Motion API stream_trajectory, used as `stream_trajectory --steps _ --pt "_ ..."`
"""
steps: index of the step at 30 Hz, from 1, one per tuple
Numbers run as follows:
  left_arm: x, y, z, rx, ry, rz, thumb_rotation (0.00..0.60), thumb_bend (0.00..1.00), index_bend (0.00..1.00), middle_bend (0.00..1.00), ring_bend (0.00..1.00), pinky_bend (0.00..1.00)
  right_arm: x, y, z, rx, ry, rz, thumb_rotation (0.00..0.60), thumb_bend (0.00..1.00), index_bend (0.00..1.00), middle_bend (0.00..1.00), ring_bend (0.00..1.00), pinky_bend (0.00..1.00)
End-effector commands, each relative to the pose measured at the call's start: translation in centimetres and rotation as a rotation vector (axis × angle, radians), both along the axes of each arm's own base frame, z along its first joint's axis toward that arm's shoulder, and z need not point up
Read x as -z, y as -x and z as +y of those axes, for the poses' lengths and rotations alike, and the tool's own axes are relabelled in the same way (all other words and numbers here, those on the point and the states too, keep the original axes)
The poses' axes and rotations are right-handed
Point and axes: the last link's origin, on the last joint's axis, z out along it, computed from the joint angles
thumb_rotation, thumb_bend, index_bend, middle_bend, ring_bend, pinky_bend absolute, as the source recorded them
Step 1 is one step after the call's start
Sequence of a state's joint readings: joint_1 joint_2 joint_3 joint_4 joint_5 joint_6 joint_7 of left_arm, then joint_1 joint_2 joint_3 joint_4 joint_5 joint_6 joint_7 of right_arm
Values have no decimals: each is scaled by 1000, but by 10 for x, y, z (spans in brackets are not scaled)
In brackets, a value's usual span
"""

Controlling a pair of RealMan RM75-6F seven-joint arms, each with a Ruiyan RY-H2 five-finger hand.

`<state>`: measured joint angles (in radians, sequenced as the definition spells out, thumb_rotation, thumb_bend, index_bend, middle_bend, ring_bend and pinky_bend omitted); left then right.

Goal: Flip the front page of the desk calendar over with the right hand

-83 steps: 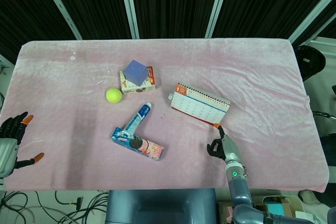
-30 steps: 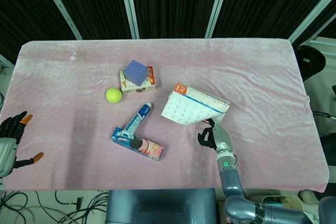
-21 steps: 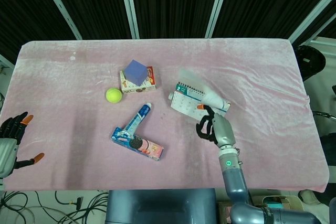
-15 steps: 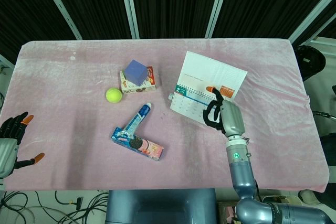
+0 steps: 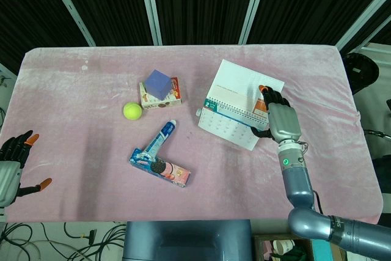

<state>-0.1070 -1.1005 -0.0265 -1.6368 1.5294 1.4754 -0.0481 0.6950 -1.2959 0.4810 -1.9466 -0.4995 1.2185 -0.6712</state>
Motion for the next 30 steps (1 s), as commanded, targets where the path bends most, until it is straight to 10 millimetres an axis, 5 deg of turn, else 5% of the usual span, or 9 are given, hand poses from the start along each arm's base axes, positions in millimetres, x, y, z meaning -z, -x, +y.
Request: stream_trajectory --steps 1,8,13,22,30 --pt "0 0 0 -1 0 -1 600 0 0 0 0 0 -2 14 1 31 -74 80 600 93 0 0 0 51" --pt "0 -1 -1 5 -3 1 600 0 0 0 0 0 -5 30 5 39 -177 171 600 63 0 63 1 38" --pt "-1 -1 -2 3 -10 0 600 0 0 0 0 0 -1 30 4 39 -174 142 600 62 0 229 60 38" --pt "-3 -1 -2 6 -15 -2 600 0 0 0 0 0 -20 32 12 -3 -60 74 600 62 0 50 43 37" --pt "-3 0 -2 11 -18 16 600 0 0 0 0 0 -53 80 62 -81 45 189 600 68 0 0 1 38"
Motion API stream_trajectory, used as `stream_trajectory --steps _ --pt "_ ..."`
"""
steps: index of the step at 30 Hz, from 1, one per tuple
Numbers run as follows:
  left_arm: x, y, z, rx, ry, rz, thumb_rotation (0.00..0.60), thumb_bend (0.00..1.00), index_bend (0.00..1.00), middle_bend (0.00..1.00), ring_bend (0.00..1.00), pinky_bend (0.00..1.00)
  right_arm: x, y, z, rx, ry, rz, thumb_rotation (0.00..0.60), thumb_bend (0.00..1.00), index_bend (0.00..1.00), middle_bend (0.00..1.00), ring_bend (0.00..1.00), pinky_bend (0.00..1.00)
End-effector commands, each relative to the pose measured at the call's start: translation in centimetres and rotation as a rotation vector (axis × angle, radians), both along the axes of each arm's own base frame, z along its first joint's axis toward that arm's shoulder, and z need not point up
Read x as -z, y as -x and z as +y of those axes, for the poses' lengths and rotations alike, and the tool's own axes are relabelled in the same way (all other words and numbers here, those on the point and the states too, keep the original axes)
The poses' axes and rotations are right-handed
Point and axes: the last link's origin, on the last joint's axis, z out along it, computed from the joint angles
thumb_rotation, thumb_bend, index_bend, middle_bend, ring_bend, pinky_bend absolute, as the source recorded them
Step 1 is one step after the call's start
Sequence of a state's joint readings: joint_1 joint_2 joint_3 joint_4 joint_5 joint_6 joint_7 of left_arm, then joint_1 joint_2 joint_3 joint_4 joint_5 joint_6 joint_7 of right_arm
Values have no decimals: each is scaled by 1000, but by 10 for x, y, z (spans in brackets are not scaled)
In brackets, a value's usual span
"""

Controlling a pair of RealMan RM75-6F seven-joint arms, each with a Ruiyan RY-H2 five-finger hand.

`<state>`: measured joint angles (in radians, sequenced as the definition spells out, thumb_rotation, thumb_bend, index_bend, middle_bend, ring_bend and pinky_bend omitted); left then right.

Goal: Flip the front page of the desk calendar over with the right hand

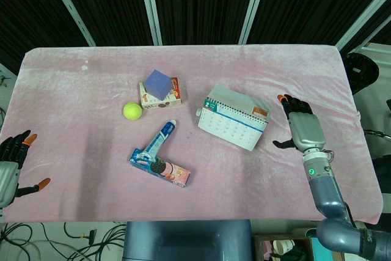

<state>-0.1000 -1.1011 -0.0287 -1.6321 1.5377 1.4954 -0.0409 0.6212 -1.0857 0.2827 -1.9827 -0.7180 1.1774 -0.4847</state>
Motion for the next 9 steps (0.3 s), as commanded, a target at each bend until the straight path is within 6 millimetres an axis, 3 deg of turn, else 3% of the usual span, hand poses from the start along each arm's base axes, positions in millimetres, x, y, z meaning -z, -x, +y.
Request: stream_trajectory --steps 1,5,9 --pt "0 0 0 1 1 10 600 0 0 0 0 0 -21 41 44 -48 67 92 600 68 0 0 1 38" --pt "1 1 -2 -1 9 37 600 0 0 0 0 0 -26 83 92 -98 87 175 600 68 0 0 0 37" --pt "2 3 -3 -16 23 70 600 0 0 0 0 0 -31 109 131 -134 107 223 600 66 0 0 0 37"
